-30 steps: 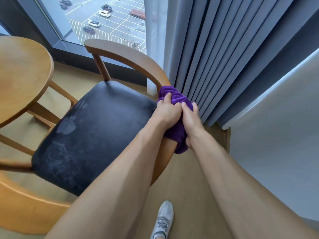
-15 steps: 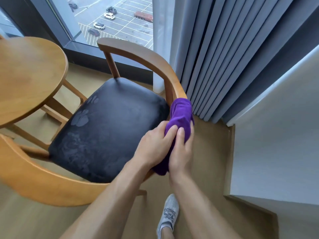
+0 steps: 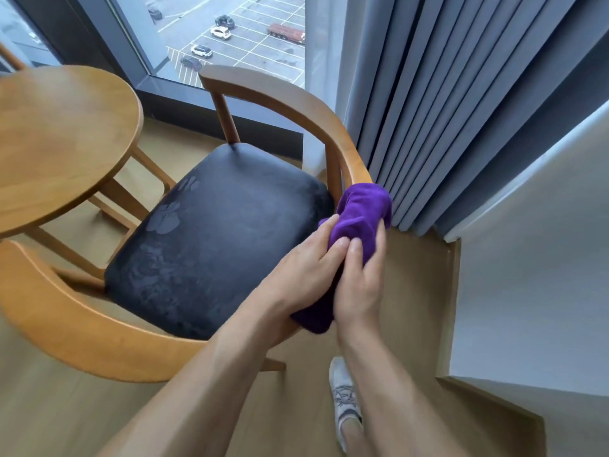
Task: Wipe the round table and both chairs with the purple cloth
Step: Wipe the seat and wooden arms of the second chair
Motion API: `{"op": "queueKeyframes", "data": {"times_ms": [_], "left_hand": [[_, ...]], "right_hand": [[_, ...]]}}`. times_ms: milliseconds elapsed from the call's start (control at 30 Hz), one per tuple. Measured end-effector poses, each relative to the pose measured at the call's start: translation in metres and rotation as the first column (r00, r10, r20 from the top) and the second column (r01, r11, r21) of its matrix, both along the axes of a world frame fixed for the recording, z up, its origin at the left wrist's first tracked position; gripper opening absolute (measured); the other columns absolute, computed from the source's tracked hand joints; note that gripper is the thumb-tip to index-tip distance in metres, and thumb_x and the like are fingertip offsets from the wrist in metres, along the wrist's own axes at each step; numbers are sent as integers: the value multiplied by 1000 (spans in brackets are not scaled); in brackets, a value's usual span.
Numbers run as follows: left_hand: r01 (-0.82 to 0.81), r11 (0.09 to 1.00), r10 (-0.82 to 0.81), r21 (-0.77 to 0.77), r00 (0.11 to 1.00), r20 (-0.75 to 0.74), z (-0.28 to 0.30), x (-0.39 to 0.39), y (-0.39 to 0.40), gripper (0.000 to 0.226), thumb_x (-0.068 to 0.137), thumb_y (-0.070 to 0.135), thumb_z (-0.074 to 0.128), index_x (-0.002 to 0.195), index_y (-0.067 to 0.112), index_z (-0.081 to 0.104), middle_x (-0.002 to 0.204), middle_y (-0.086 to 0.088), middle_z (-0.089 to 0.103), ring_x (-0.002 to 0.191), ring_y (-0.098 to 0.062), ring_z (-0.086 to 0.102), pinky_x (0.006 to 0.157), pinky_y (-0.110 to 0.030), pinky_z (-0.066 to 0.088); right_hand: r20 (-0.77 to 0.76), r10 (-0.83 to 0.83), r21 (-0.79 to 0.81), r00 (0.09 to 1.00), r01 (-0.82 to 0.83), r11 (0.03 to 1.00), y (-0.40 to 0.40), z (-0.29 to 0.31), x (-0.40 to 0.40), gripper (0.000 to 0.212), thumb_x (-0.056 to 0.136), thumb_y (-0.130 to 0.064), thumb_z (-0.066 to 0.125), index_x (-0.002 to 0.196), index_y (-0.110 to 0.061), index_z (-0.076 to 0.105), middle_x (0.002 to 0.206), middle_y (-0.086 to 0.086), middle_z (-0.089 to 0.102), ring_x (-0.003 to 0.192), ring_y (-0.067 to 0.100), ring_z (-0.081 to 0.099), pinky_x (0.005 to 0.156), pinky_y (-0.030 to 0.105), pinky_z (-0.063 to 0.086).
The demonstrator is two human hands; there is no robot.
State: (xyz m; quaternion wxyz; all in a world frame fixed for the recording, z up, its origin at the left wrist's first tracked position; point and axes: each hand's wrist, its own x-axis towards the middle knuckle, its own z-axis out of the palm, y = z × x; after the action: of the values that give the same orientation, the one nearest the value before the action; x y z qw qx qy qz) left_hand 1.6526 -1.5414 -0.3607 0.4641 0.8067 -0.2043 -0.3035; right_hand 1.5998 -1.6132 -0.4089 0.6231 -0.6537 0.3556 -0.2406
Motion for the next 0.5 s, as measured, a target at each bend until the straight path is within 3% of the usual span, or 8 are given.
{"op": "queueKeyframes", "data": {"times_ms": [100,200,267,367,433,500], "left_hand": [[-45,999,44,-7,989,-141,-9,41,-45,35,100,40,40,134,34,50,131,10,60,119,-9,56,105,-31,39],[-164,986,162,11,959,-233,-33,79,-87,64,81,58,40,138,30,47,135,1,60,124,-17,57,110,-42,41],[-285,958,275,3,921,-278,-48,103,-109,69,74,61,39,134,29,49,131,0,62,120,-18,59,109,-43,43],[-468,882,428,-58,846,-319,-56,130,-131,51,94,49,42,141,32,46,131,5,60,118,-13,58,104,-31,42],[-577,812,527,-91,791,-312,-63,143,-140,54,97,49,41,148,33,39,136,7,57,121,-11,56,103,-28,41],[-668,732,614,-134,732,-296,-73,158,-148,65,90,55,40,151,34,35,142,6,55,127,-12,54,111,-33,40]], "right_hand": [[-93,143,109,985,-133,985,-58,-3,42,58,89,-43,47,147,-40,42,142,-5,56,128,14,53,112,41,40],[-137,313,294,940,-263,919,-106,-12,89,53,80,-40,52,132,-42,56,124,1,69,113,23,66,103,47,50],[-113,426,373,898,-359,856,-130,-16,119,44,84,-34,52,127,-36,61,119,5,71,109,26,68,102,47,51],[-161,547,273,822,-495,825,-154,-23,167,33,95,-33,51,127,-35,59,125,-2,68,117,17,63,110,43,44],[-201,610,104,766,-603,791,-162,-28,199,47,90,-49,45,137,-39,50,137,-9,60,128,9,54,116,41,36],[-227,670,10,707,-687,727,-168,-34,227,66,85,-57,42,148,-39,37,149,-11,48,138,5,43,120,38,30]]}}
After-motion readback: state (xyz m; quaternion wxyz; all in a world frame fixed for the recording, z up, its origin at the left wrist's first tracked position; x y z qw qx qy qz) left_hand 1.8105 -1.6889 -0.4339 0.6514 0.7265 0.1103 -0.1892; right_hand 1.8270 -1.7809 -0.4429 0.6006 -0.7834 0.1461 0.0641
